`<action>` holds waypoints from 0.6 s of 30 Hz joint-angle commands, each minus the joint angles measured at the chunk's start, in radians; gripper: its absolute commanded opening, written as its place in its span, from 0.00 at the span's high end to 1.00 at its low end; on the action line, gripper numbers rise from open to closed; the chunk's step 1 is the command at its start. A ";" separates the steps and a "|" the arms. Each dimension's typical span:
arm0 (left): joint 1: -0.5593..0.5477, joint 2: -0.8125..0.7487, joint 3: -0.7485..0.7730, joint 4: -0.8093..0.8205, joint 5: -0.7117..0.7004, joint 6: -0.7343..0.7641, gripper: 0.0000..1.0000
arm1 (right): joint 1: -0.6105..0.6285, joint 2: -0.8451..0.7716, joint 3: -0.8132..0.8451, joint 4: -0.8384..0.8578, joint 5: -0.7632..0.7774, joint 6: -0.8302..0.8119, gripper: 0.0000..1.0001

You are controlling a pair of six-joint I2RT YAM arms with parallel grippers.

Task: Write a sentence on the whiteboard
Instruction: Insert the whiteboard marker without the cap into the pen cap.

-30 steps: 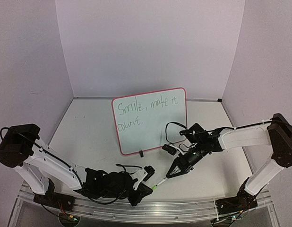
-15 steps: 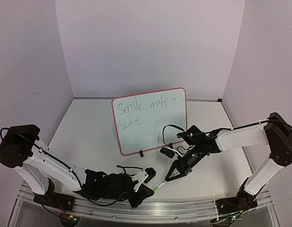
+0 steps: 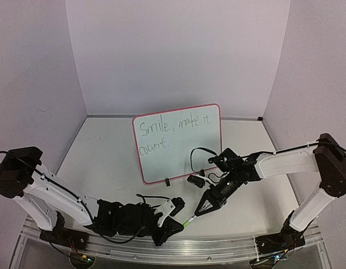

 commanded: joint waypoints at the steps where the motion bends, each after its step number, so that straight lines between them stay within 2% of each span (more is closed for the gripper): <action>1: 0.002 -0.051 0.035 0.068 0.041 0.040 1.00 | 0.043 -0.019 0.041 0.009 -0.079 -0.025 1.00; 7: 0.008 -0.068 0.042 0.066 0.069 0.041 1.00 | 0.068 -0.023 0.051 0.010 -0.077 -0.030 1.00; 18: 0.031 -0.079 0.065 0.094 0.138 -0.006 1.00 | 0.082 -0.064 0.089 0.013 0.048 -0.022 1.00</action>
